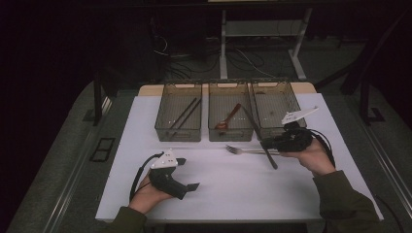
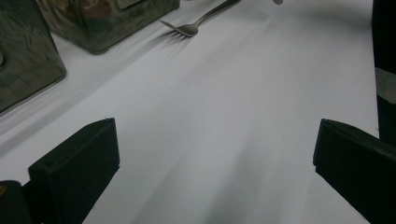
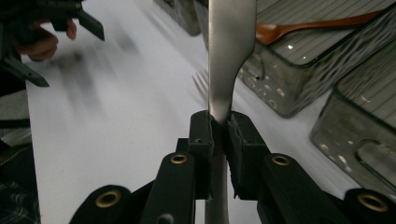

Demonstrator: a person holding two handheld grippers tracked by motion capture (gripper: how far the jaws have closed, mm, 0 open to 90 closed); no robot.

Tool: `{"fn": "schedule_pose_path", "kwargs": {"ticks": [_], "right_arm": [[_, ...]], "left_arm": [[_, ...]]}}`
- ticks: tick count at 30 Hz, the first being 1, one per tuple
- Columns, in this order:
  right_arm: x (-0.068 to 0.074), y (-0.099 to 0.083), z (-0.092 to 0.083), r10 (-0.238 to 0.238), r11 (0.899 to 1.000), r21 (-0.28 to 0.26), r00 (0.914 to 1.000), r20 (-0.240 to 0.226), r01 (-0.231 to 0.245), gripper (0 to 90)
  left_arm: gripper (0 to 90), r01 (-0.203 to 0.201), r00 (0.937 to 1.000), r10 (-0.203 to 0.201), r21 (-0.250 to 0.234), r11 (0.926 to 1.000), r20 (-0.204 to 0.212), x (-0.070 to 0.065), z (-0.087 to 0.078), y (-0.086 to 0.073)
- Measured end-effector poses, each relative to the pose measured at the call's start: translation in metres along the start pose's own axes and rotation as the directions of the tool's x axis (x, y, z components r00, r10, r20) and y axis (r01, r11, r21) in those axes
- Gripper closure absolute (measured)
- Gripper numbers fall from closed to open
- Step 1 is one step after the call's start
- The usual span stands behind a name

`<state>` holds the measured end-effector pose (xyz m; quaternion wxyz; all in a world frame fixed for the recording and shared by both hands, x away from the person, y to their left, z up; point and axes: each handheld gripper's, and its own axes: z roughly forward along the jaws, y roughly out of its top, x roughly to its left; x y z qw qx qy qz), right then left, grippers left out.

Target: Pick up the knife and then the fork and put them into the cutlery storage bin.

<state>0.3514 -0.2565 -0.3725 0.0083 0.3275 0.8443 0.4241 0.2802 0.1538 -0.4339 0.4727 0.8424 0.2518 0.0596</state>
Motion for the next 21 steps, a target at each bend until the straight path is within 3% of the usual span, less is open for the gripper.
{"fn": "schedule_pose_path", "kwargs": {"ticks": [9,21], "right_arm": [[-0.009,0.005,-0.022,0.032,0.994,-0.105,0.9979,0.056,-0.026,79.3],[-0.025,0.029,-0.046,0.053,0.984,-0.175,0.9901,0.130,-0.030,79.3]], "left_arm": [[0.0,0.022,0.9995,-0.023,-0.018,0.9996,-0.022,0.003,-0.004,-0.001],[0.0,0.030,0.9993,-0.031,-0.020,0.9993,-0.021,0.001,-0.008,-0.005]]}}
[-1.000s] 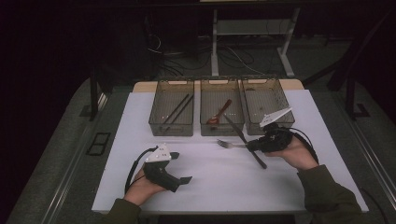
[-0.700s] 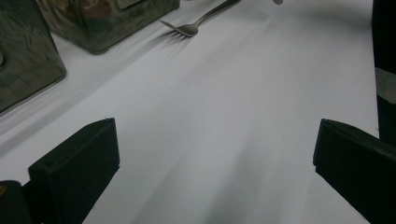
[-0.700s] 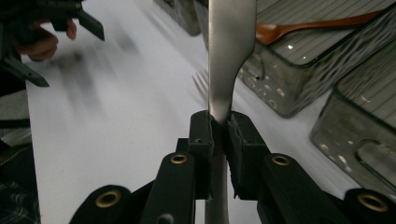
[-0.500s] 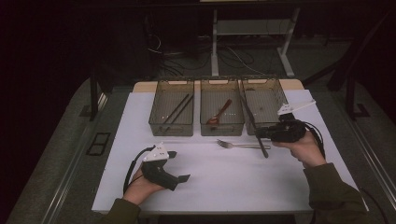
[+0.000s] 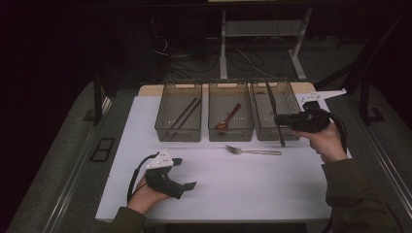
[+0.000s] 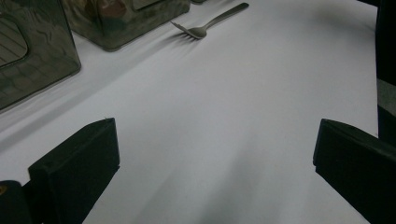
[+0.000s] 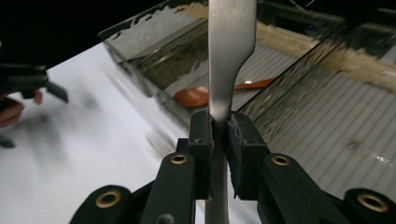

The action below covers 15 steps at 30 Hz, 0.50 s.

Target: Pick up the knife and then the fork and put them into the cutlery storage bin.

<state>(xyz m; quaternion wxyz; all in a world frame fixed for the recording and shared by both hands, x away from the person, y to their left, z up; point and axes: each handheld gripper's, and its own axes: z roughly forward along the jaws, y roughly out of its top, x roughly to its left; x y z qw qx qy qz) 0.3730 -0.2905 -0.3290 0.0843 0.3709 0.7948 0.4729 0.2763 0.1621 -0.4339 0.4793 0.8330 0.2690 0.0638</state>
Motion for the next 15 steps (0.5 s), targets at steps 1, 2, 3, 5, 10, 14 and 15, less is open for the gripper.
{"fn": "schedule_pose_path", "kwargs": {"ticks": [1,2,3,5,10,14,15], "right_arm": [[-0.001,0.004,-0.001,0.001,1.000,-0.004,1.0000,0.004,-0.001,79.3],[-0.003,0.007,-0.002,0.003,1.000,-0.011,0.9999,0.013,-0.002,79.3],[-0.005,0.011,-0.002,0.004,1.000,-0.017,0.9998,0.022,-0.003,79.3],[-0.009,0.018,-0.004,0.005,0.999,-0.033,0.9991,0.041,-0.004,79.3],[-0.019,0.035,-0.004,0.002,0.999,-0.052,0.9963,0.086,0.002,79.3],[-0.028,0.045,-0.001,0.007,0.998,-0.058,0.9926,0.121,0.000,79.3],[-0.030,0.047,-0.001,0.004,0.998,-0.056,0.9912,0.132,0.004,79.3]], "left_arm": [[0.0,-0.002,1.0000,0.002,-0.001,1.0000,-0.004,0.000,0.000,0.000],[0.0,-0.002,1.0000,0.002,-0.002,1.0000,-0.006,0.000,0.000,0.001],[0.0,-0.004,1.0000,0.004,-0.002,1.0000,-0.005,0.000,0.000,0.001],[0.0,-0.004,1.0000,0.004,-0.001,1.0000,-0.003,0.000,0.001,0.000],[0.0,-0.008,1.0000,0.008,0.006,1.0000,0.003,-0.001,0.002,0.000],[0.0,-0.013,0.9999,0.013,0.006,0.9999,0.006,0.000,0.002,0.000],[0.0,-0.014,0.9999,0.014,0.007,0.9999,0.006,0.000,0.002,0.000]]}}
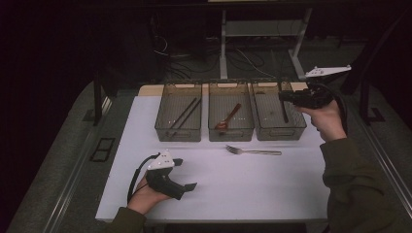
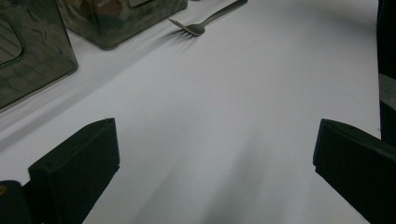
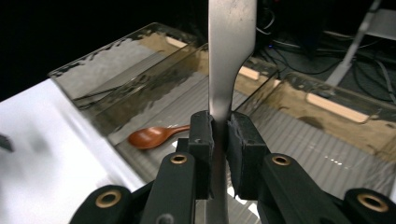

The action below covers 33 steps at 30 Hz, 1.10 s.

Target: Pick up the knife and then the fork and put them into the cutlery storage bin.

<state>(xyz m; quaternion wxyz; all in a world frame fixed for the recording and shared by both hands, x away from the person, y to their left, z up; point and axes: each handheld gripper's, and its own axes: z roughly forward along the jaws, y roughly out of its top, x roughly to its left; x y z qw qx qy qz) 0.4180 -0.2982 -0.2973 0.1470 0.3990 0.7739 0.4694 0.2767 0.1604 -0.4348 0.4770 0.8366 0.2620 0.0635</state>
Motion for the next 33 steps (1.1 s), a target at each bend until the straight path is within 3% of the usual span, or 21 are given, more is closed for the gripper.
{"fn": "schedule_pose_path", "kwargs": {"ticks": [5,11,20,28,33], "right_arm": [[-0.014,0.003,0.010,0.003,1.000,0.016,0.9985,0.055,-0.004,79.3],[-0.034,-0.005,0.027,0.024,0.997,0.075,0.9933,0.113,-0.032,79.3],[-0.052,-0.018,0.043,0.042,0.986,0.154,0.9882,0.148,-0.064,79.2],[-0.061,-0.033,0.056,0.037,0.963,0.256,0.9837,0.176,-0.083,79.2],[-0.067,-0.042,0.067,0.047,0.932,0.344,0.9811,0.188,-0.111,79.2]], "left_arm": [[0.0,-0.003,1.0000,0.003,0.002,1.0000,0.004,-0.001,0.000,0.000],[0.0,-0.008,0.9999,0.008,0.007,0.9999,0.009,-0.001,0.001,0.000],[0.0,-0.008,0.9998,0.008,0.007,0.9999,0.016,-0.001,0.002,0.000],[0.0,-0.008,0.9997,0.008,0.009,0.9999,0.021,-0.002,0.002,0.000],[0.0,-0.010,0.9996,0.009,0.013,0.9999,0.027,-0.002,0.003,0.000]]}}
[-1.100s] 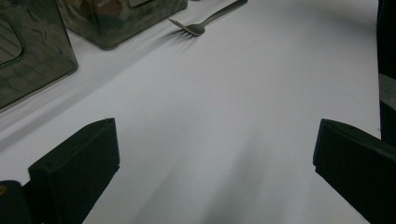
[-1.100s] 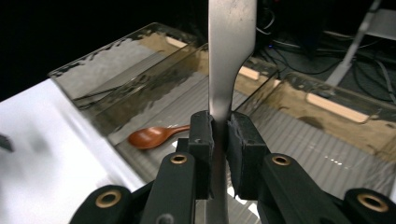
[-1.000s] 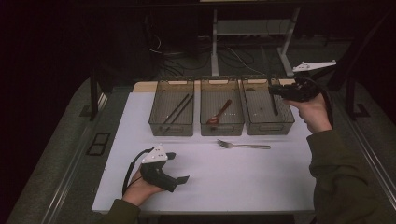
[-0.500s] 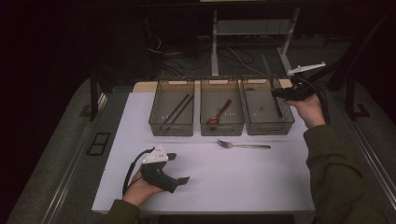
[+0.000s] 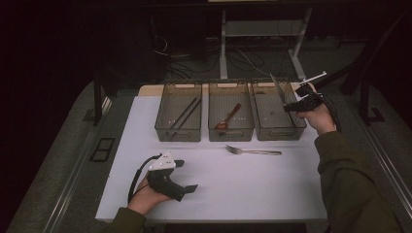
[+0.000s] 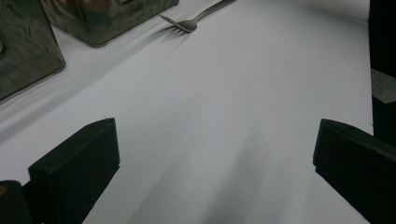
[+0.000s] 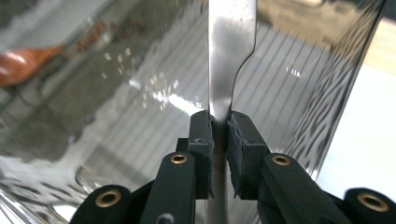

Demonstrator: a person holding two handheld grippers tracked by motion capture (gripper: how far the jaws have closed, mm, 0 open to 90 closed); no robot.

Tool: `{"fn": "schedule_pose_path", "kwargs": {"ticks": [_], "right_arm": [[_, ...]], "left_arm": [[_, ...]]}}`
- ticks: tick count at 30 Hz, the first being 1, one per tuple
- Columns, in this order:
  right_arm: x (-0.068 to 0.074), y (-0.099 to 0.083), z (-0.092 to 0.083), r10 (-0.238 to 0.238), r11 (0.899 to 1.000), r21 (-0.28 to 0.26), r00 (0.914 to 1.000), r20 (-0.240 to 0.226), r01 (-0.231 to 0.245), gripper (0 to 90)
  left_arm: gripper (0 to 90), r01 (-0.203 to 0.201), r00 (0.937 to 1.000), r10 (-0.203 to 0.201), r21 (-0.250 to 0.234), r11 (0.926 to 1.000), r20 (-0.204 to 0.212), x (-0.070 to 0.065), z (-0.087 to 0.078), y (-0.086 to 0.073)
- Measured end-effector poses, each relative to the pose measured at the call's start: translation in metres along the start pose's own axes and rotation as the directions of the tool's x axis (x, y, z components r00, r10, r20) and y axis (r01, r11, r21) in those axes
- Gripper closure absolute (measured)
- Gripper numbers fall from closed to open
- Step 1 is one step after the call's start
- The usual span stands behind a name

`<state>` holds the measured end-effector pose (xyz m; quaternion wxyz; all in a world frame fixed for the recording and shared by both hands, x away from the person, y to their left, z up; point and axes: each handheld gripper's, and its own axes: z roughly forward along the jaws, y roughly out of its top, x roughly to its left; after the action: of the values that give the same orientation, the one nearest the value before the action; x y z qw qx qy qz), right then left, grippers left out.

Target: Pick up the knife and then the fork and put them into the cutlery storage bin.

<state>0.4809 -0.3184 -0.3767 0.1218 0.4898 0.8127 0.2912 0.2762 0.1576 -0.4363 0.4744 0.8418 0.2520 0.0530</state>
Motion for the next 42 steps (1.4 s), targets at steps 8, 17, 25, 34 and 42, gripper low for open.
{"fn": "schedule_pose_path", "kwargs": {"ticks": [8,17,25,34,42], "right_arm": [[0.004,0.001,0.016,-0.012,0.996,0.083,0.9999,0.000,0.012,78.9],[0.009,0.002,0.017,0.013,0.999,0.031,0.9999,0.004,-0.014,61.6],[0.012,-0.009,-0.009,0.049,0.991,-0.122,0.9951,-0.086,-0.059,44.6],[0.038,-0.027,-0.047,-0.048,0.965,-0.263,0.9899,-0.133,0.011,43.4],[0.072,-0.046,-0.070,-0.148,0.950,-0.301,0.9690,-0.198,0.084,54.8]], "left_arm": [[0.0,0.000,1.0000,0.000,0.006,1.0000,0.007,-0.001,0.001,0.000],[0.0,-0.002,1.0000,0.002,0.005,1.0000,0.009,-0.001,0.000,-0.001],[0.0,0.000,1.0000,0.000,0.004,1.0000,0.009,-0.001,0.000,-0.001],[0.0,0.001,0.9999,-0.001,0.004,1.0000,0.011,-0.001,0.000,0.000],[0.0,0.001,1.0000,-0.001,0.005,1.0000,0.009,-0.002,0.001,0.000]]}}
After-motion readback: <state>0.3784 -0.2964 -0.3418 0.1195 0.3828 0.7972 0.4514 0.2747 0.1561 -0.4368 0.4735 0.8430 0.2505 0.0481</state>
